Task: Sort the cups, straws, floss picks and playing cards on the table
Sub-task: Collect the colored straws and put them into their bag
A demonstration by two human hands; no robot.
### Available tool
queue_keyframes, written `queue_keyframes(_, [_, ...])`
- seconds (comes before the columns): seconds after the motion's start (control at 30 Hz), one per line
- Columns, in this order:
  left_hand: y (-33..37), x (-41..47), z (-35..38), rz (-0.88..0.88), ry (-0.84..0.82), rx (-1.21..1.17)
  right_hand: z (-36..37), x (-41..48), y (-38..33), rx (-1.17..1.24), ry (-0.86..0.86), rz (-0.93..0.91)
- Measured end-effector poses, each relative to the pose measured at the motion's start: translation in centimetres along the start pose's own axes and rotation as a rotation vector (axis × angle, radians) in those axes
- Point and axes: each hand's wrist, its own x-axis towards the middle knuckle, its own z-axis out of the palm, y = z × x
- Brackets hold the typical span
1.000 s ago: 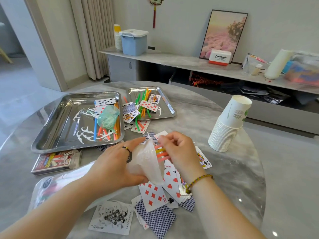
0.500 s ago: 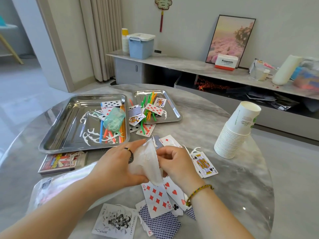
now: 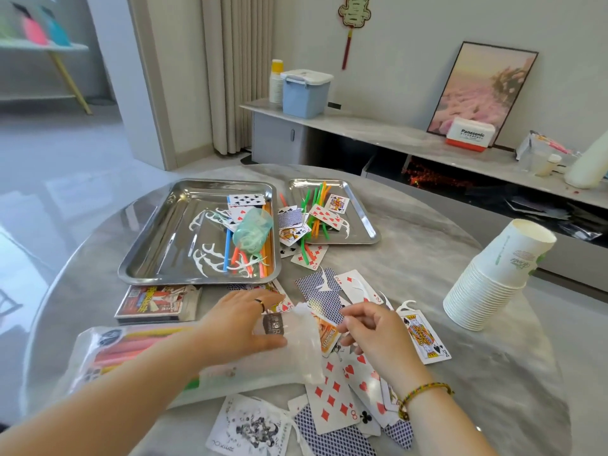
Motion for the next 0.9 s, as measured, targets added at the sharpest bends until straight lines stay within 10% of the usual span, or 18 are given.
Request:
queue_keyframes(0.43, [-14.4,0.4,-3.5,-0.574,0.334,-0.207,6.6,8.9,-5.5,-0.082,0.025,0.006])
queue_keyframes(0.9, [-16.7,1.5,-3.1,-0.642,0.197,-0.279,16.4,19.6,-8.3,-0.339,0.012,0.181])
